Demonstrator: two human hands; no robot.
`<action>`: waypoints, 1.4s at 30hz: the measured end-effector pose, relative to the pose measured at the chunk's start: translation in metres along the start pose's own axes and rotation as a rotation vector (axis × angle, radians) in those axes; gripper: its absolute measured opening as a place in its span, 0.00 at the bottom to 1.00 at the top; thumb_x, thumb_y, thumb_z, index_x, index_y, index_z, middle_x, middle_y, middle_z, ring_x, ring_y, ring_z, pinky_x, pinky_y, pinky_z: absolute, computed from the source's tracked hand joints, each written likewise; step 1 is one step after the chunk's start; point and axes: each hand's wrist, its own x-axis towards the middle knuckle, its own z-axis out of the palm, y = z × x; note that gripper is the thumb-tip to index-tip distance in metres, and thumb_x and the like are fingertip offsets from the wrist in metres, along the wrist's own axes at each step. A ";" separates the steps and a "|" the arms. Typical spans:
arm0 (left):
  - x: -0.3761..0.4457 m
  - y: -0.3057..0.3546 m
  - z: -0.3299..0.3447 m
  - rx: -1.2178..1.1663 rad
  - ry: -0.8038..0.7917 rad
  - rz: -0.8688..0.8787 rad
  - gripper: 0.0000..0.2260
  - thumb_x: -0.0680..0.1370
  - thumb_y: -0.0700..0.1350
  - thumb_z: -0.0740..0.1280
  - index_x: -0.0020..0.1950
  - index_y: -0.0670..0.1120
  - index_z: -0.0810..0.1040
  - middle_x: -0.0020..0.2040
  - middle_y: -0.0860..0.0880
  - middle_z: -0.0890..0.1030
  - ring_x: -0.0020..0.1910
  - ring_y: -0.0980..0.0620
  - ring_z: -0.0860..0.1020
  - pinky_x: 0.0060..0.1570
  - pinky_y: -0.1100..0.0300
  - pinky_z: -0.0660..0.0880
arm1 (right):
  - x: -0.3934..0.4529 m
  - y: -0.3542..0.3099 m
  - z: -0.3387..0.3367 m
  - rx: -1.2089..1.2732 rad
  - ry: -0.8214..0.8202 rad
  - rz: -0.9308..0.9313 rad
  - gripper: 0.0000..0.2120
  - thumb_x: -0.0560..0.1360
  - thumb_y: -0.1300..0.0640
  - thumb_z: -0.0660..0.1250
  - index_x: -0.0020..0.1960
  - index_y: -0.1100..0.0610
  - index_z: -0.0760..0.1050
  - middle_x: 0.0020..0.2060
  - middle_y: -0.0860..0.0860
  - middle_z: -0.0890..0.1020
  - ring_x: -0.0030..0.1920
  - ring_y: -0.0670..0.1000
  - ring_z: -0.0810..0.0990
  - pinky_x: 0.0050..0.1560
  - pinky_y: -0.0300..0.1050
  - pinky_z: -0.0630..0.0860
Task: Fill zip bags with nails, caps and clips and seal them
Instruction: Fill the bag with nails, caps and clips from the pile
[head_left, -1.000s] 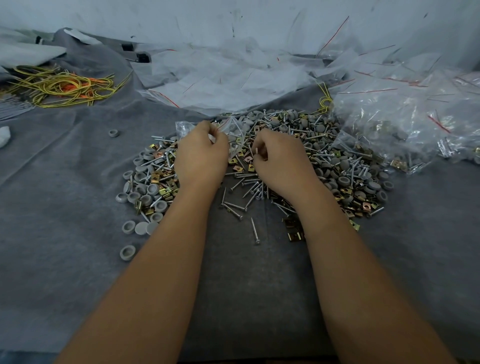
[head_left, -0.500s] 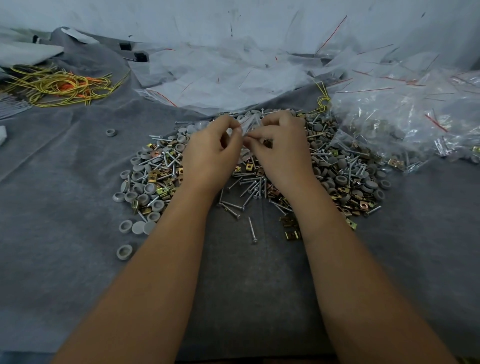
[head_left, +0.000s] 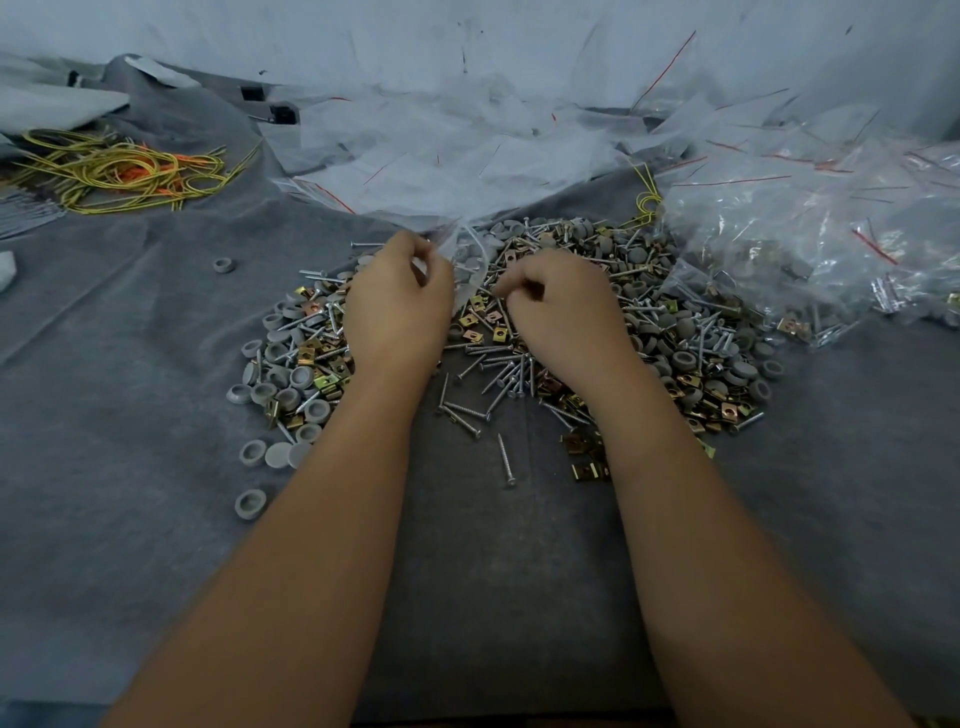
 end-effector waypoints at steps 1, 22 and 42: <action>0.001 -0.002 0.001 -0.009 -0.023 -0.022 0.08 0.78 0.49 0.61 0.49 0.49 0.78 0.31 0.55 0.73 0.31 0.56 0.71 0.29 0.61 0.62 | -0.001 -0.001 0.000 -0.029 -0.083 -0.004 0.16 0.73 0.66 0.60 0.47 0.54 0.84 0.48 0.50 0.83 0.45 0.47 0.78 0.50 0.45 0.75; 0.002 0.000 0.001 -0.065 -0.067 -0.092 0.05 0.77 0.49 0.62 0.43 0.52 0.76 0.29 0.54 0.74 0.28 0.58 0.71 0.28 0.61 0.61 | 0.001 0.007 0.001 -0.429 -0.261 -0.170 0.08 0.74 0.47 0.70 0.51 0.45 0.83 0.54 0.48 0.78 0.57 0.54 0.71 0.59 0.51 0.67; 0.003 -0.002 0.000 -0.066 -0.055 -0.093 0.06 0.77 0.48 0.62 0.45 0.50 0.78 0.30 0.54 0.75 0.29 0.57 0.72 0.28 0.60 0.61 | 0.003 0.003 0.004 -0.132 0.057 -0.055 0.04 0.76 0.59 0.67 0.47 0.54 0.80 0.42 0.48 0.78 0.47 0.51 0.76 0.49 0.49 0.76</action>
